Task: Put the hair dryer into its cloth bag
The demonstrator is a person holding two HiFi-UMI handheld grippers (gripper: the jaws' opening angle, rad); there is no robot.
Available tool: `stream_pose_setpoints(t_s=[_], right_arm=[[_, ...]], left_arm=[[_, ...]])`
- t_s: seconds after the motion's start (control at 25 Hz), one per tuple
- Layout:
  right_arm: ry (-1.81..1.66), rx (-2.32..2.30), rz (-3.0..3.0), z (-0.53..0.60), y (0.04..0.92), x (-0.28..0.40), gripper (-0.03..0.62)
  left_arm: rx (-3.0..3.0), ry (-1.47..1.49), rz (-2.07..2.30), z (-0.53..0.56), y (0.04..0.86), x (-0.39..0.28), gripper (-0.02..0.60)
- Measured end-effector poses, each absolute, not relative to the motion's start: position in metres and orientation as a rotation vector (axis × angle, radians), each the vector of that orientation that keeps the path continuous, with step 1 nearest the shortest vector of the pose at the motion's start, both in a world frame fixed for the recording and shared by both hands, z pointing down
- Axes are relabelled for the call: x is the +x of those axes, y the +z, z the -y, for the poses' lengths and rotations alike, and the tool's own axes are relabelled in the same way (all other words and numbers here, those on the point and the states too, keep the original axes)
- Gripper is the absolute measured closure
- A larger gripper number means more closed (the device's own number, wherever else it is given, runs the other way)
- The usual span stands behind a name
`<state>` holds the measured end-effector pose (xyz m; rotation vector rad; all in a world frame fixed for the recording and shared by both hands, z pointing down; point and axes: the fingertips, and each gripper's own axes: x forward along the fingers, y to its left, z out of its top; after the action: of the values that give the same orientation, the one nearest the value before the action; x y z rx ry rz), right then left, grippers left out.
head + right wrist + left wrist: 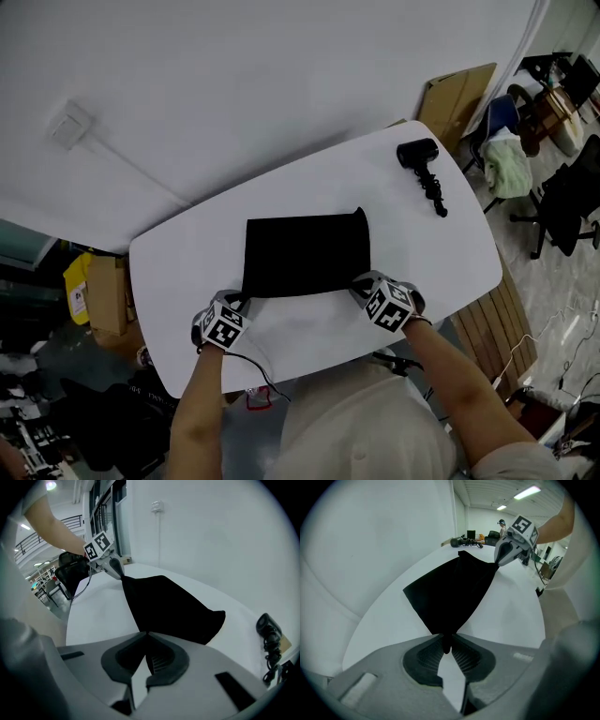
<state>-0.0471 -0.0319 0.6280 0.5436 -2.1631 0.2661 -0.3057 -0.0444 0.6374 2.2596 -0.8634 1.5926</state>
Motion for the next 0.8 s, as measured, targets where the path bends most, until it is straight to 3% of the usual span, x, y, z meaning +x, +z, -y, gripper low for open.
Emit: stream_pose_setpoints(t_s=[0.28,0.68,0.8], right_arm=[[0.248,0.417,2.208,0.005,0.630,-0.098,0.570],[0.326,0.367,2.206,-0.008,0.632,-0.107,0.567],[0.383,0.335,2.204,-0.013,0.632,-0.106,0.463]], left_arm=[[2.144,1.530,1.007,0.015,0.641,-0.357,0.523],[2.132,1.462,1.077,0.006,0.644,-0.364,0.529],[2.130,1.343,1.085,0.006,0.641,-0.361,0.448]])
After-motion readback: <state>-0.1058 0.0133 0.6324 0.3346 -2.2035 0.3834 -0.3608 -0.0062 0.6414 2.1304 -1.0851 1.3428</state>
